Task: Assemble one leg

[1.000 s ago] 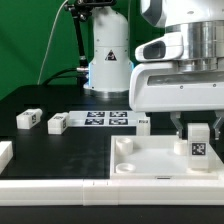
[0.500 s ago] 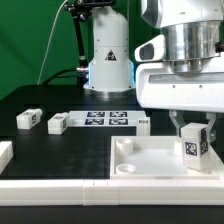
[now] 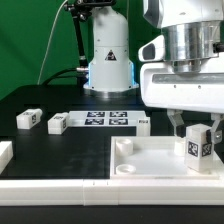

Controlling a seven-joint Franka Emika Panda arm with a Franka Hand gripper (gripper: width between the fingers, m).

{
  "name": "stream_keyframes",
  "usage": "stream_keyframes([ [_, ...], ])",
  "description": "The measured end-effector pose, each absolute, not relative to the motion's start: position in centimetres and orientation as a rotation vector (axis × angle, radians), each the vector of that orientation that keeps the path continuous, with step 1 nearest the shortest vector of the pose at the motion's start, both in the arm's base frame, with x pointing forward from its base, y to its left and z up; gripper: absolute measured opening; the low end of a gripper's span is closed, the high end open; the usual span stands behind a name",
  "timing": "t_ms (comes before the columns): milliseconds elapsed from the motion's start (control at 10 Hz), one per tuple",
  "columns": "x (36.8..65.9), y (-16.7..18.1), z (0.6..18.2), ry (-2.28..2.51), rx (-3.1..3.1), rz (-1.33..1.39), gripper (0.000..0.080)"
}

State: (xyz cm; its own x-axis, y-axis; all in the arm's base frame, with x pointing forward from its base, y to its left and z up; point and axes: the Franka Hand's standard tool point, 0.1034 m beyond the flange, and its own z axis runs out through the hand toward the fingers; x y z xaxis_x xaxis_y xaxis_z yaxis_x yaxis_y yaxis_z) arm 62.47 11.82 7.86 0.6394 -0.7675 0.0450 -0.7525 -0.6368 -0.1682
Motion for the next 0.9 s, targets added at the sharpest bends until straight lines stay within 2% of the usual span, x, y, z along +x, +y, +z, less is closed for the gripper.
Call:
stream_keyframes([
  [100, 62.48, 11.83, 7.87, 1.047, -2.833, -0.181, 0.0565],
  [200, 62.56, 11.86, 7.79, 0.826, -2.916, -0.188, 0.0632],
  [300, 62.79, 11.84, 7.66, 0.652, -2.967, -0.199, 0.0644],
  [600, 63.08, 11.6, 7.25, 0.03, -3.073, -0.224, 0.0649],
  [900, 63.07, 12.17, 7.53, -0.318, -3.095, -0.262, 0.0649],
])
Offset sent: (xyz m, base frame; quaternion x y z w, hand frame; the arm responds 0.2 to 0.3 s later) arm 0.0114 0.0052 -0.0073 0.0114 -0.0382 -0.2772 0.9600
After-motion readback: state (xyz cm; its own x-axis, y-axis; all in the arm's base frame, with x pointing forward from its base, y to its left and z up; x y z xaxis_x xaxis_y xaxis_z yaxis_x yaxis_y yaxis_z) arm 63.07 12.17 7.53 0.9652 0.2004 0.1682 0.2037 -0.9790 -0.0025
